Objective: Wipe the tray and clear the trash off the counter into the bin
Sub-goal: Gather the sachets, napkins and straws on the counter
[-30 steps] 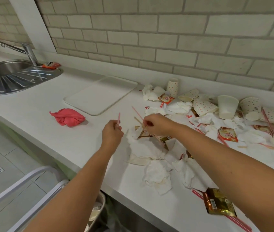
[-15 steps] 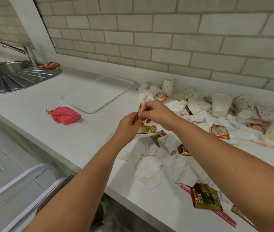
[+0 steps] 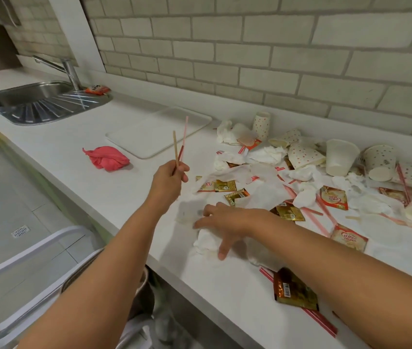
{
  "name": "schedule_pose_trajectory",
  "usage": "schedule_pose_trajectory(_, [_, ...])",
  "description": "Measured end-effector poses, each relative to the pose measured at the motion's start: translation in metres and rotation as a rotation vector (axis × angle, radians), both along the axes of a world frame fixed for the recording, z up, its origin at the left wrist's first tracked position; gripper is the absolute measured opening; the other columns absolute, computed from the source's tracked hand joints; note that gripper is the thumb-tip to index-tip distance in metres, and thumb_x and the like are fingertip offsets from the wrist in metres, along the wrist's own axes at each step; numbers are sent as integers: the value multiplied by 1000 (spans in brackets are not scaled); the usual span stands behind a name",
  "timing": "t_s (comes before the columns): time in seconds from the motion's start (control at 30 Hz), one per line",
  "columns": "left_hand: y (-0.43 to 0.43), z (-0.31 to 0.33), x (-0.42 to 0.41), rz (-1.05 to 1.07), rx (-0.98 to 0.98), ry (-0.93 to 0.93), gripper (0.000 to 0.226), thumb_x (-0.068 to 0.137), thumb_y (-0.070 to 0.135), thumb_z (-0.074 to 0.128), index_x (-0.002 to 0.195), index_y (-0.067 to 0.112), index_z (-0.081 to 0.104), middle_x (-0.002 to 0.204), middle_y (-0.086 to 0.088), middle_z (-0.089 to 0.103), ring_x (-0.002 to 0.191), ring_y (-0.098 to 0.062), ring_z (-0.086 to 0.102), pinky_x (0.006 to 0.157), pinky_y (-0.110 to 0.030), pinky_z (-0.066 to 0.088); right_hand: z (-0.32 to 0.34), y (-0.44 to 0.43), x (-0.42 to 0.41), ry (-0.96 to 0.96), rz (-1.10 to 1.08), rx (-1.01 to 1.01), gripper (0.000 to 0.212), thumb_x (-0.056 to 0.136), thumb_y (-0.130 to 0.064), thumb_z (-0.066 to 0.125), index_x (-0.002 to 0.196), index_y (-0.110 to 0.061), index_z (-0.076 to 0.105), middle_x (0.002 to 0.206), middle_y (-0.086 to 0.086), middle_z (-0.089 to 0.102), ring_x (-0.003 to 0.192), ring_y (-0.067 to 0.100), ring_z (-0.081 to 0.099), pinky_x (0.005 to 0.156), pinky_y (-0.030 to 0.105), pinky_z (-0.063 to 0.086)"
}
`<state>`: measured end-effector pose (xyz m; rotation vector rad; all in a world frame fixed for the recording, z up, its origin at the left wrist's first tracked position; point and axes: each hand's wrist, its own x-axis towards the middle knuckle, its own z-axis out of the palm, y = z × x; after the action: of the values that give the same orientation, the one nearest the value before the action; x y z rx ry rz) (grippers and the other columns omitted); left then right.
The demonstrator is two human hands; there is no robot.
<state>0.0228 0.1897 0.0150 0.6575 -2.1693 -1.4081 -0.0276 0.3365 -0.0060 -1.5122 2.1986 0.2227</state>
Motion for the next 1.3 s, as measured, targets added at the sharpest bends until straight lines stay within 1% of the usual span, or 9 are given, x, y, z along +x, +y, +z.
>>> schedule_pose_trajectory(0.13, [4,-3,11,30,22,9,25,101,12,32,93,11,56,70,2,51,64,-11,45,40,-2,34,-7,-2,-4,58,-6,-208,34,86,-16,63,119,-10,59,109,7,50,102,22,49,74,27,37])
schedule_pose_trajectory(0.23, [8,-5,21,54,44,1,27,100,11,30,88,13,54,69,2,47,63,-10,43,40,-4,34,-12,-2,-3,87,-4,-323,11,87,-6,54,92,1,61,88,5,43,82,19,44,51,21,22])
schedule_pose_trajectory(0.33, [5,-6,35,72,64,-40,25,100,14,30,88,14,52,69,2,44,55,-12,36,33,-9,27,-24,-5,-4,110,2,-355,10,85,3,49,85,-6,53,90,2,37,88,26,49,58,28,27])
schedule_pose_trajectory(0.5, [-11,-7,53,37,111,-31,28,101,10,29,84,13,51,68,-1,46,64,-14,47,56,-18,36,-18,-14,4,-7,-111,-375,29,93,-9,51,121,-7,46,115,12,54,99,26,52,73,31,34])
schedule_pose_trajectory(0.63, [-27,-13,63,-21,163,-65,31,97,3,30,85,16,55,68,1,48,59,-13,45,58,-25,34,-7,-30,7,-67,-230,-458,43,91,-4,53,132,-7,41,129,12,48,116,27,50,89,32,40])
schedule_pose_trajectory(0.83, [-63,-18,93,63,258,-31,27,92,5,33,75,11,53,61,0,35,55,-13,31,56,-25,28,14,-91,30,-161,-392,-633,24,91,-2,40,105,8,58,107,20,54,101,31,52,77,32,37])
schedule_pose_trajectory(0.97, [-96,-33,114,146,345,1,30,91,7,33,62,13,36,56,2,27,53,-13,22,54,-27,22,24,-132,71,-322,-392,-653,23,92,-7,41,69,-7,44,83,8,46,83,21,44,61,29,30])
schedule_pose_trajectory(1.2, [-153,-112,157,102,92,-228,33,81,15,44,69,-14,55,65,-24,55,65,-19,47,62,-33,39,-18,-185,124,-443,-285,-421,19,92,-7,46,110,-3,54,103,11,51,95,23,51,65,18,36])
schedule_pose_trajectory(1.3, [-178,-148,170,101,79,-394,27,87,5,50,69,-10,63,70,-30,60,64,-25,51,62,-41,43,-45,-207,139,-416,-331,-290,29,91,-10,50,119,-3,55,121,17,57,109,31,56,78,29,42])
